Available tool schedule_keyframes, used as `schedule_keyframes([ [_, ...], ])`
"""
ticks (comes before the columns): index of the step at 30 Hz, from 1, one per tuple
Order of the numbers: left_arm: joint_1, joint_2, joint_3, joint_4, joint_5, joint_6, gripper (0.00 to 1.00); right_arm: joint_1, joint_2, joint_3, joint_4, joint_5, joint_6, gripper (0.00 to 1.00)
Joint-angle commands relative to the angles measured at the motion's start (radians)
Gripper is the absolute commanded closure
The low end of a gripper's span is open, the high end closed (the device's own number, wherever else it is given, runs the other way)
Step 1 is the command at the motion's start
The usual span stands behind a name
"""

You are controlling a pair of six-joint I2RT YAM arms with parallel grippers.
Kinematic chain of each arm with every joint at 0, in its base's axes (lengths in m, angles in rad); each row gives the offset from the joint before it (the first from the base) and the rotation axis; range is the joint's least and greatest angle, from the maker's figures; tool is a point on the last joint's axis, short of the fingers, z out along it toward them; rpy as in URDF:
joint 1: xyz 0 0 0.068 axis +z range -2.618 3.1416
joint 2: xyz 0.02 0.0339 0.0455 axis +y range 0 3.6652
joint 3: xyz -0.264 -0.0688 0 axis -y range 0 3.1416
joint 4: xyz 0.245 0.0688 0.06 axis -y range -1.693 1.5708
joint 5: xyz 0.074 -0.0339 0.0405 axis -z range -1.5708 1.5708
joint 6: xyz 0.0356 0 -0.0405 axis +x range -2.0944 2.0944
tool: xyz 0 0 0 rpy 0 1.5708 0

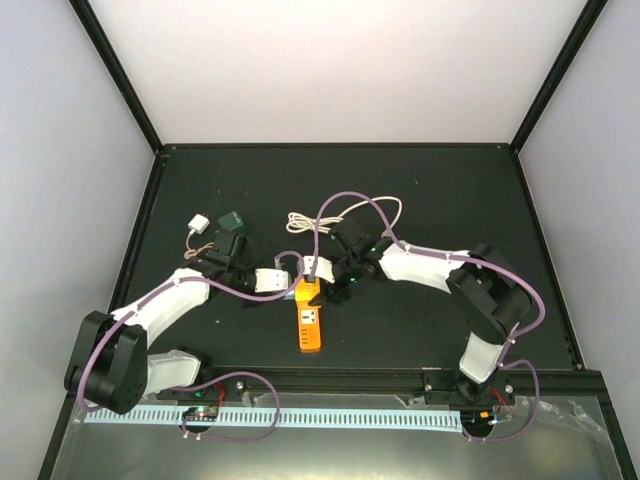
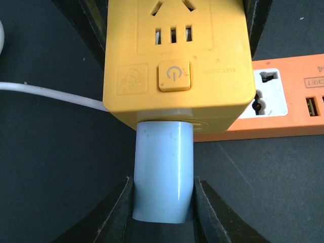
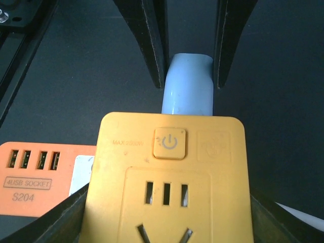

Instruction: Pull the plug off the socket

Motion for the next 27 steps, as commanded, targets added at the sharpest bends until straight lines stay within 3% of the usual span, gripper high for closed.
schedule_keyframes([
  [1,0.065,-0.023,0.029,-0.071,-0.108,0.092,0.88,-0.011,0.044,0.018,-0.152,0.009,0.021,0.99],
  [27,0.263,-0.056,0.035,-0.169,-0.095,0.246,0.89,-0.012,0.082,0.035,-0.152,0.023,0.044,0.99],
])
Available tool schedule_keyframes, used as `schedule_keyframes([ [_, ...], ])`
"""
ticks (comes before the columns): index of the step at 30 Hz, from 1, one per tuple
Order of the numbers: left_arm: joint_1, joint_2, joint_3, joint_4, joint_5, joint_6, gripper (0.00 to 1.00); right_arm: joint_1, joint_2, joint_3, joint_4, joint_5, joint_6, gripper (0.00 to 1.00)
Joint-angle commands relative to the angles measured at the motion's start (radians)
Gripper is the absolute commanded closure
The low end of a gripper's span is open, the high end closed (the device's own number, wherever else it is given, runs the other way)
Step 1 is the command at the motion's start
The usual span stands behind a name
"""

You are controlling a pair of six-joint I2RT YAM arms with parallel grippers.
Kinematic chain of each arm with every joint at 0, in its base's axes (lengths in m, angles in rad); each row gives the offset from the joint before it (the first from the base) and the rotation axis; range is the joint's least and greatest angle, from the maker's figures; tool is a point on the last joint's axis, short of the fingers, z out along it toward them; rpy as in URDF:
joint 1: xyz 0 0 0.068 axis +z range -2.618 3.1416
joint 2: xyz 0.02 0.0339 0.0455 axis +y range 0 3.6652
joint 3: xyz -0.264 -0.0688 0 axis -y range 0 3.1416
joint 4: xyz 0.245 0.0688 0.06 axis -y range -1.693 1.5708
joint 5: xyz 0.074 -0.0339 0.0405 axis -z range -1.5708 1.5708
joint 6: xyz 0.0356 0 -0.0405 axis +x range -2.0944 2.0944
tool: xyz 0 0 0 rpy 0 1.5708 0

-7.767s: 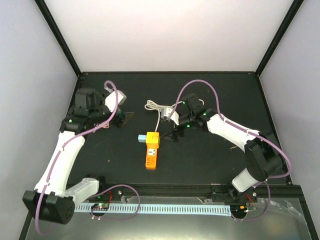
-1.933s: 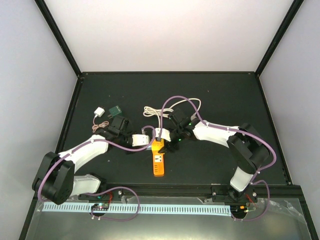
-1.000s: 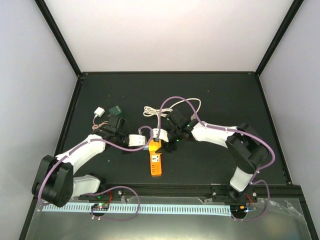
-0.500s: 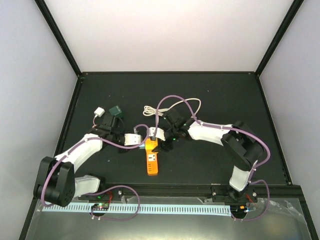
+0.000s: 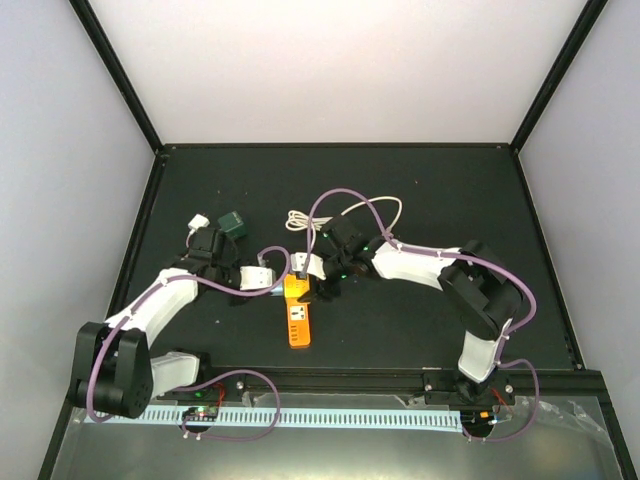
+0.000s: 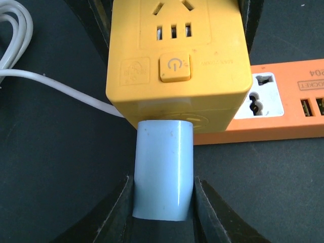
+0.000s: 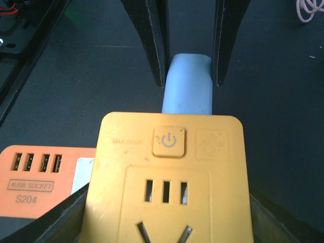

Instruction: Pull the plug off the socket

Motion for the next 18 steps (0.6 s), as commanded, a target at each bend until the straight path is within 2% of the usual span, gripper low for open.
schedule_keyframes([
  [1,0.080,-0.028,0.033,-0.072,-0.189,0.072,0.89,-0.033,0.022,-0.025,-0.221,0.043,0.021,0.99],
  [10,0.090,-0.070,0.020,-0.090,-0.151,0.059,0.89,-0.034,0.046,-0.006,-0.231,0.050,0.042,0.99],
  [18,0.195,-0.006,0.104,-0.103,-0.134,-0.006,0.88,-0.033,0.043,-0.008,-0.231,0.045,0.041,0.99],
])
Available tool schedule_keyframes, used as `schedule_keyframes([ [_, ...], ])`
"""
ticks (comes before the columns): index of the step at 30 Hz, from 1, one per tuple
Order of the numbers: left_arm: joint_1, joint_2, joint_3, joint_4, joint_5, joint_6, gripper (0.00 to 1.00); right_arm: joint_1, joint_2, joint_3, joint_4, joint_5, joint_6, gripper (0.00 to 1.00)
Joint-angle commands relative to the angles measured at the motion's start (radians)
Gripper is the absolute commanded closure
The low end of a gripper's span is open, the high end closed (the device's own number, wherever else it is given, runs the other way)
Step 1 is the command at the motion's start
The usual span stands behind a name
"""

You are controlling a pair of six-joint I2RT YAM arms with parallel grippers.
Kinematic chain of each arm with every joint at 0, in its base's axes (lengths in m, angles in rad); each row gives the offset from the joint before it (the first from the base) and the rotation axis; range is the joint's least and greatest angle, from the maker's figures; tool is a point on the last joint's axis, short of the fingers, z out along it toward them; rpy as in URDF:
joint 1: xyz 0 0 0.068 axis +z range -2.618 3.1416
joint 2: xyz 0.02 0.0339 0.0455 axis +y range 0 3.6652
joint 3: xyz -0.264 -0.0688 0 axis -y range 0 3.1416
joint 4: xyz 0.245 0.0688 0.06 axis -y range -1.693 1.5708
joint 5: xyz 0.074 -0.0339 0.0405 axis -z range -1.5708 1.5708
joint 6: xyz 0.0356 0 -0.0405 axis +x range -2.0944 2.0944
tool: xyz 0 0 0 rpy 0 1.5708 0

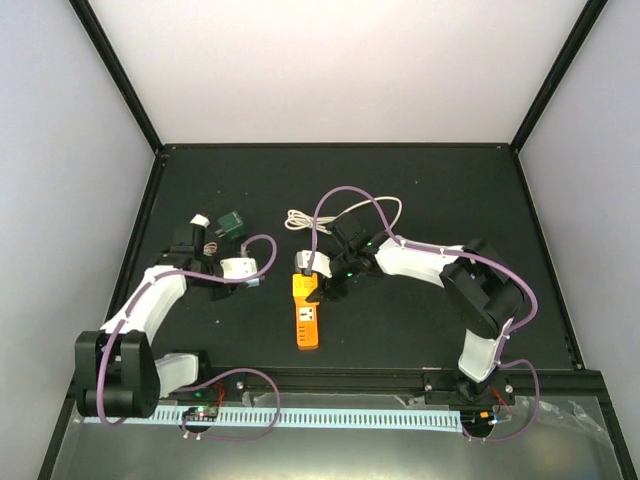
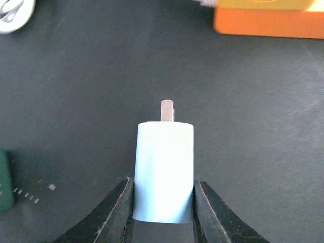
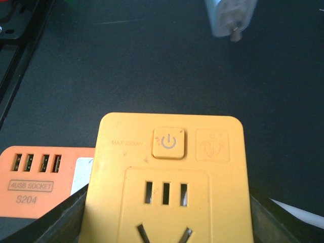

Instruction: Pull the plug off the socket

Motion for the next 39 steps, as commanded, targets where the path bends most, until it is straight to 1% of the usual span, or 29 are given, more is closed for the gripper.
schedule_keyframes([
  [1,0.075,0.024,0.077,-0.014,0.026,-0.030,0.88,-0.002,0.037,-0.024,-0.132,0.046,0.024,0.99],
  [5,0.137,0.042,0.085,-0.020,0.017,-0.020,0.87,-0.001,0.035,-0.024,-0.133,0.043,0.024,0.99],
  [14,0.330,0.111,0.103,-0.051,0.020,0.056,0.87,-0.001,0.029,-0.027,-0.133,0.039,0.021,0.97],
  [18,0.399,0.170,0.120,-0.070,0.029,0.083,0.87,-0.001,0.029,-0.025,-0.135,0.039,0.022,0.96],
  [22,0.449,0.201,0.135,-0.084,0.039,0.101,0.87,-0.002,0.029,-0.024,-0.137,0.039,0.021,0.95],
  [30,0.509,0.273,0.167,-0.091,0.047,0.105,0.86,-0.002,0.029,-0.021,-0.137,0.038,0.023,0.94],
  [33,0.518,0.291,0.173,-0.088,0.044,0.103,0.83,-0.001,0.031,-0.020,-0.137,0.037,0.022,0.93],
  [35,0.519,0.292,0.167,-0.083,0.042,0.103,0.79,-0.002,0.032,-0.018,-0.137,0.038,0.023,0.92],
  [36,0.519,0.291,0.165,-0.081,0.042,0.104,0.77,-0.002,0.032,-0.018,-0.136,0.038,0.023,0.92],
  [37,0.519,0.289,0.163,-0.078,0.041,0.103,0.72,-0.001,0.032,-0.018,-0.135,0.038,0.023,0.90],
  [39,0.519,0.287,0.161,-0.079,0.042,0.104,0.66,-0.002,0.030,-0.018,-0.131,0.039,0.025,0.86],
])
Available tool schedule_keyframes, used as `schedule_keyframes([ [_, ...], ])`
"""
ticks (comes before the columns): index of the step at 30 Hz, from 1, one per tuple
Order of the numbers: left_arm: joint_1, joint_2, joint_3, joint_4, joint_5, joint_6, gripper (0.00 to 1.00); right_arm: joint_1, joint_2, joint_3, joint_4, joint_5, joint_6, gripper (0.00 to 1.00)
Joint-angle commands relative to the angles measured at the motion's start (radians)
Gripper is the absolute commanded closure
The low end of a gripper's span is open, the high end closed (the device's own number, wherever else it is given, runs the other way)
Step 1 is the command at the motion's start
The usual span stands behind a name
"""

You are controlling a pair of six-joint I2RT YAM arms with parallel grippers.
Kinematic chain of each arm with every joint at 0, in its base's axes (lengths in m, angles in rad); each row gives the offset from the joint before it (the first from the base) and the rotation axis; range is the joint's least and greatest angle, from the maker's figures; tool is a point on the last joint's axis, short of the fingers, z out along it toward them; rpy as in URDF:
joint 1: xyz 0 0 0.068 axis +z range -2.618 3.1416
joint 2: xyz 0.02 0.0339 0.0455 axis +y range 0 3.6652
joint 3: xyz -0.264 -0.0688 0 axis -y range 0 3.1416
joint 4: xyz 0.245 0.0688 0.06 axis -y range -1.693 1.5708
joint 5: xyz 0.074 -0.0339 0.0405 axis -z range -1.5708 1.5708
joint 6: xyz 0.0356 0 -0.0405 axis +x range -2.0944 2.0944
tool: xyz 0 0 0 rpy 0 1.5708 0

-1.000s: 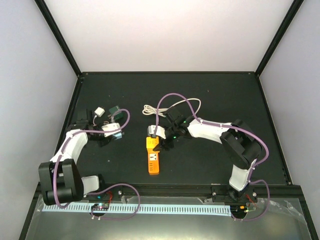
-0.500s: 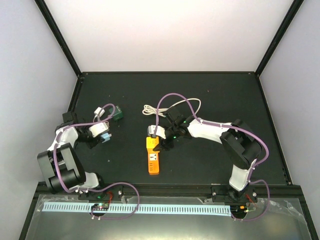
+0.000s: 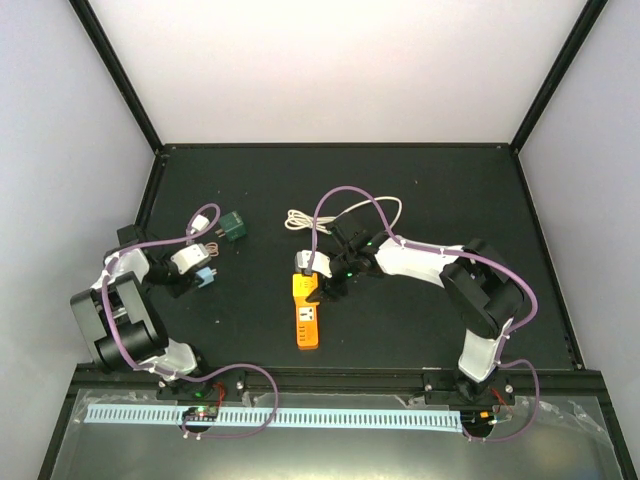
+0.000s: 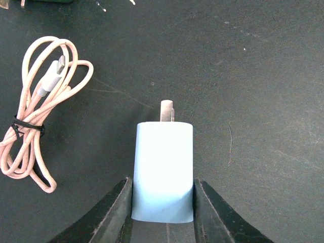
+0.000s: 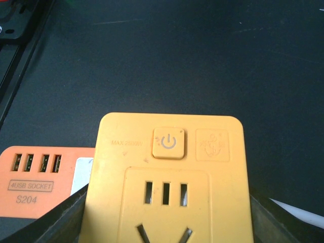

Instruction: Pull the plug off the socket

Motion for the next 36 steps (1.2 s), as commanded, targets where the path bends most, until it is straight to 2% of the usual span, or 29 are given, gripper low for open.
schedule_keyframes([
  [1,0.006,0.000,0.025,-0.012,0.043,0.030,0.61,-0.002,0.029,-0.020,-0.124,0.041,0.027,0.84],
  [4,0.006,-0.003,0.025,-0.017,0.046,0.032,0.50,-0.002,0.026,-0.021,-0.119,0.040,0.030,0.79],
  [8,0.006,-0.014,0.024,-0.027,0.053,0.038,0.36,-0.002,0.022,-0.022,-0.118,0.040,0.032,0.79],
  [13,0.005,-0.058,0.027,-0.073,0.079,0.060,0.13,-0.002,0.017,-0.018,-0.115,0.037,0.034,0.78],
  [16,0.000,-0.116,0.024,-0.097,0.106,0.070,0.02,-0.001,0.014,-0.018,-0.111,0.033,0.038,0.68],
  [20,-0.012,-0.186,0.014,-0.121,0.172,0.094,0.01,-0.002,0.010,-0.016,-0.110,0.022,0.041,0.56],
  [26,-0.078,-0.245,0.022,-0.146,0.171,0.052,0.01,-0.002,-0.003,-0.007,-0.114,0.013,0.043,0.43],
  [34,-0.219,-0.309,0.037,-0.154,0.146,-0.034,0.01,-0.002,-0.055,0.013,-0.093,-0.015,0.082,0.18],
  [36,-0.267,-0.317,0.037,-0.145,0.132,-0.064,0.01,-0.002,-0.067,0.016,-0.089,-0.025,0.089,0.08],
])
